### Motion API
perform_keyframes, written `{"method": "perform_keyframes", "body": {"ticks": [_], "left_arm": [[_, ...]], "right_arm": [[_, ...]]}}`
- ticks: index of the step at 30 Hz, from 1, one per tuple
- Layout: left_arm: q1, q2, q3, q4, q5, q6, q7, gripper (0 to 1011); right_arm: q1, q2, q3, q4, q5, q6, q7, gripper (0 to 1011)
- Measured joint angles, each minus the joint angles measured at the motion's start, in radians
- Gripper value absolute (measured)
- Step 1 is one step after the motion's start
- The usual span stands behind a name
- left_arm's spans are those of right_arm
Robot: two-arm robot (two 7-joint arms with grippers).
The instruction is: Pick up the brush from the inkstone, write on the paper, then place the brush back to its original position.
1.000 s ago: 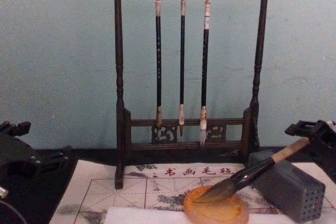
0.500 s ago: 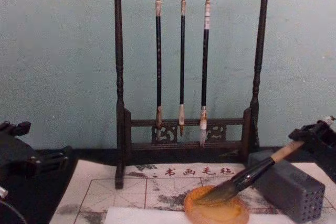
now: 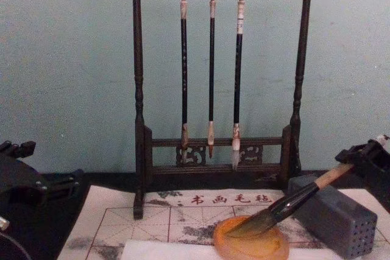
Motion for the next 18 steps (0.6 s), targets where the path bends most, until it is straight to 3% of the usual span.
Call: {"method": "perform_keyframes", "body": {"ticks": [5,18], "left_arm": [[0.0,0.0,0.0,0.0,0.0,0.0,0.0,1001],[0.0,0.0,0.0,0.0,0.0,0.0,0.0,1001]], "right_arm": [[0.002,0.002,-0.002,0.0,0.001,-0.003,0.004,187],[0.021,0.046,-0.039,-0.021,0.011,-0.042,0.084,187]]}}
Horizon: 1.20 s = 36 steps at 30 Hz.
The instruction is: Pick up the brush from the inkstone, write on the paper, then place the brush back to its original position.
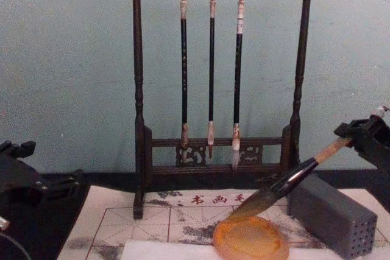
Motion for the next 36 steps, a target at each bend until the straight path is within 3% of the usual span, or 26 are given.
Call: {"method": "perform_keyframes", "body": {"ticks": [13,26,36], "left_arm": [[0.0,0.0,0.0,0.0,0.0,0.0,0.0,1001],[0.0,0.0,0.0,0.0,0.0,0.0,0.0,1001],[0.0,0.0,0.0,0.0,0.0,0.0,0.0,1001]], "right_arm": [[-0.001,0.055,-0.042,-0.038,-0.055,-0.071,0.059,187],[-0.032,0.104,-0.065,-0.085,-0.212,-0.185,0.169,187],[-0.031,0.097,-0.069,-0.07,-0.272,-0.207,0.209,187]]}}
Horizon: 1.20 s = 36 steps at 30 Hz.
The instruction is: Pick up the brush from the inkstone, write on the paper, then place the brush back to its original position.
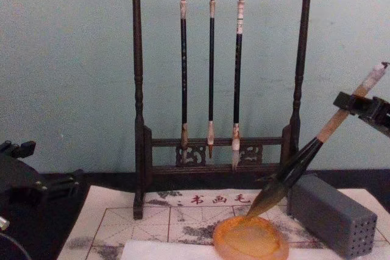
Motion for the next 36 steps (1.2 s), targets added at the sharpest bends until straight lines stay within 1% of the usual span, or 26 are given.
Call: {"method": "perform_keyframes", "body": {"ticks": [10,18,26,36], "left_arm": [[0.0,0.0,0.0,0.0,0.0,0.0,0.0,1001],[0.0,0.0,0.0,0.0,0.0,0.0,0.0,1001],[0.0,0.0,0.0,0.0,0.0,0.0,0.0,1001],[0.0,0.0,0.0,0.0,0.0,0.0,0.0,1001]], "right_arm": [[0.024,-0.029,-0.009,0.044,-0.04,0.022,0.007,187],[0.036,-0.053,-0.007,0.067,-0.072,0.022,0.003,187],[0.04,-0.069,0.005,0.08,-0.117,-0.007,-0.009,187],[0.031,-0.076,0.024,0.078,-0.169,-0.043,-0.016,187]]}}
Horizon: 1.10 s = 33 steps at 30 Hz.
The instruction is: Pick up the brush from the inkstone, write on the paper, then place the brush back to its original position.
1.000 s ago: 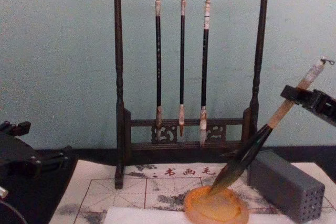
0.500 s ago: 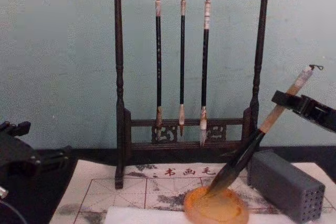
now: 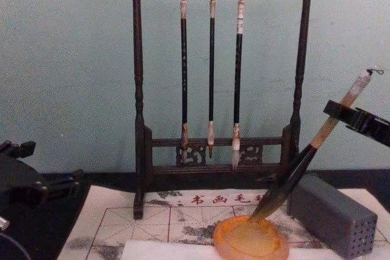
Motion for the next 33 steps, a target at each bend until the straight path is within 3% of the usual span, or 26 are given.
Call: {"method": "perform_keyframes", "body": {"ticks": [16,24,33], "left_arm": [[0.0,0.0,0.0,0.0,0.0,0.0,0.0,1001],[0.0,0.0,0.0,0.0,0.0,0.0,0.0,1001],[0.0,0.0,0.0,0.0,0.0,0.0,0.0,1001]], "right_arm": [[-0.064,0.021,0.049,-0.11,-0.022,-0.015,0.046,187],[-0.136,0.048,0.065,-0.208,0.005,0.009,0.111,187],[-0.191,0.089,0.055,-0.285,0.035,0.014,0.183,187]]}}
